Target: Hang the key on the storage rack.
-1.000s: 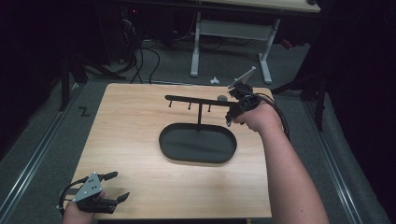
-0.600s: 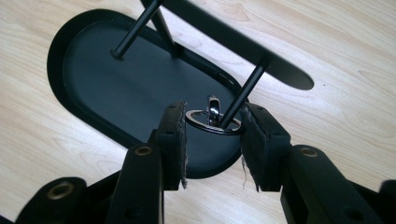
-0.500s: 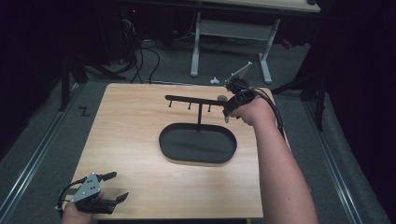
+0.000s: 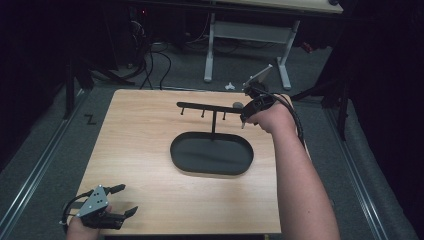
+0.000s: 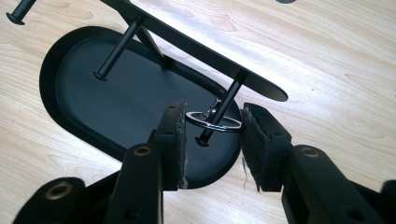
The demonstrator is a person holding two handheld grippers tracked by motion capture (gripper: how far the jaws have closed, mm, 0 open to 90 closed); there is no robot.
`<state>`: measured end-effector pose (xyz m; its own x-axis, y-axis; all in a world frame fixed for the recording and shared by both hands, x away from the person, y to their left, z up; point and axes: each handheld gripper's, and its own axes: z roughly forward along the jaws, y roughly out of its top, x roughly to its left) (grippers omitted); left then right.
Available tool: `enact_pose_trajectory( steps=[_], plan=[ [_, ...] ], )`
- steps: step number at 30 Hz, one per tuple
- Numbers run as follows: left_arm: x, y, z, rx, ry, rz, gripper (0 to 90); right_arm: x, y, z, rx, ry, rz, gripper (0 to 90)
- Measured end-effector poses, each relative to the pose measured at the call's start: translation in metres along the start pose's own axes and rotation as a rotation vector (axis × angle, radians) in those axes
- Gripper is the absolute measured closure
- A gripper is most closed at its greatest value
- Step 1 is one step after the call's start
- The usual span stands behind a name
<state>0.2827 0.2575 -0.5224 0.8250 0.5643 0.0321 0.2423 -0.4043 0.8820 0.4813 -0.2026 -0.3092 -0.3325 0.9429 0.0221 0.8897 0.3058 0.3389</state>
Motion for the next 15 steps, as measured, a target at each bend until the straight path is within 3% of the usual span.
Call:
enact_pose_trajectory(
  steps=[5,15],
  plan=[
    [0.0000,0.0000,0.0001,0.004,-0.002,0.000,15.2,0.0001,-0.0009,-0.0029,-0.025,0.001,0.007,58.7],
    [-0.0007,0.0001,0.0003,0.000,-0.003,0.000,15.3,0.0020,-0.0018,-0.0024,-0.020,0.000,0.002,57.8]
  ],
)
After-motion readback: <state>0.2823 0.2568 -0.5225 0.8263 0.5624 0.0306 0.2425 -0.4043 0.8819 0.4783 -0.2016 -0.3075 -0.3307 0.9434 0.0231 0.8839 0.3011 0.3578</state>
